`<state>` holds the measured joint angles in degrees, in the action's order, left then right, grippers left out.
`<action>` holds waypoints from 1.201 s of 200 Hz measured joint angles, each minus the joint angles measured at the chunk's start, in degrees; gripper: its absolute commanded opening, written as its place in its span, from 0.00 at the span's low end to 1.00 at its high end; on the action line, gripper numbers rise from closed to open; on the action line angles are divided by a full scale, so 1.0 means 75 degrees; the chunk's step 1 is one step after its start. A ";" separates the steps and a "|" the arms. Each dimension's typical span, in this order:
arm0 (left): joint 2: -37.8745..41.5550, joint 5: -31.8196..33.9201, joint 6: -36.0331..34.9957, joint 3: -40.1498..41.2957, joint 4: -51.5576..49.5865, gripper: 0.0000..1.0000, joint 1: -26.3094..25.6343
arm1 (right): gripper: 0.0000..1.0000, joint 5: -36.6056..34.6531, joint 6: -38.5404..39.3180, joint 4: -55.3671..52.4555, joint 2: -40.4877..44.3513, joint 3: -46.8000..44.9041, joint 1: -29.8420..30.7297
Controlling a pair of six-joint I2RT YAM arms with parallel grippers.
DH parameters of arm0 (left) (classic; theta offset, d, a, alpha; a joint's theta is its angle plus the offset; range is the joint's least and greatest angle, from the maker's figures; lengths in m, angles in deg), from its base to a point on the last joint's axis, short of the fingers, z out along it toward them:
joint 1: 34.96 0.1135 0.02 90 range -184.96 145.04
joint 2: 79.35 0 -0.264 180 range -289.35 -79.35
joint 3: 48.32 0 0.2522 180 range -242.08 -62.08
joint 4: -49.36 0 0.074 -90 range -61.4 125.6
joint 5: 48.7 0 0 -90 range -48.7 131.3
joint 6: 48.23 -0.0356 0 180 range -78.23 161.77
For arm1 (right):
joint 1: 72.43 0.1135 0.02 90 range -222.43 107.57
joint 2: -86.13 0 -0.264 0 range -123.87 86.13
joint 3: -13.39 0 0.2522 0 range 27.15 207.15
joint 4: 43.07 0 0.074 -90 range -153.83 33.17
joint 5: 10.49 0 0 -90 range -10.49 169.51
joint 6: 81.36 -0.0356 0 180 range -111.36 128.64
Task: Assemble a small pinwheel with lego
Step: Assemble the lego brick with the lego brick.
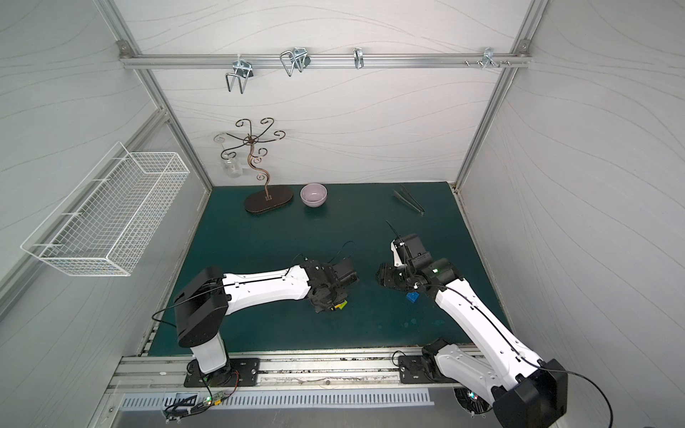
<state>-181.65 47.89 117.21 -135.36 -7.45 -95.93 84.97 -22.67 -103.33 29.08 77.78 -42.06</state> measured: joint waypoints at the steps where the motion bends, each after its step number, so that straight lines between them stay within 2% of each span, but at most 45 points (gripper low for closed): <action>1: 0.0003 -0.0012 -0.0079 -0.0017 -0.0003 0.00 0.0000 | 0.57 0.0003 0.0015 0.0000 0.0000 0.0000 0.0000; 20: 0.0565 -0.0029 -0.2422 -0.0140 -0.0187 0.00 0.0000 | 0.55 0.0248 0.0189 0.0099 0.0000 -0.0003 -0.0009; 38: 0.1807 -0.0146 -0.4628 0.0321 -0.0271 0.00 0.0000 | 0.55 0.0726 0.0160 0.0408 -0.0032 -0.0020 -0.0055; 64: 0.3159 -0.0087 -0.7015 0.1198 -0.0271 0.00 0.0000 | 0.50 0.1883 -0.0029 0.1253 -0.0560 -0.0236 -0.0303; 76: 0.3194 0.0047 -0.7828 0.1565 -0.0254 0.00 0.0000 | 0.42 0.2465 -0.0105 0.1629 -0.1227 -0.0256 -0.0391; 94: 0.2760 0.0096 -0.8810 0.2075 -0.0187 0.00 0.0020 | 0.19 0.3255 -0.0198 0.2244 -0.2334 -0.0251 -0.0414; 117: 0.2363 -0.0163 -0.9431 0.2468 0.0073 0.00 0.0315 | 0.00 0.3960 -0.0478 0.2903 -0.3150 -0.0262 -0.0233; 155: 0.2358 -0.0370 -1.0005 0.2751 0.1116 0.00 0.0950 | 0.00 0.4945 -0.0935 0.4159 -0.3748 -0.0230 0.0221; 206: 0.2256 -0.0766 -1.0360 0.2908 0.2127 0.00 0.1035 | 0.00 0.5756 -0.1402 0.5190 -0.4864 -0.0189 0.0326; 240: 0.2078 -0.0970 -1.0421 0.2993 0.2308 0.00 0.1116 | 0.00 0.6149 -0.1530 0.5689 -0.5441 -0.0187 0.0347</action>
<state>-166.07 40.61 39.05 -112.91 9.86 -87.55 131.09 -34.14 -60.67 -11.73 76.38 -39.46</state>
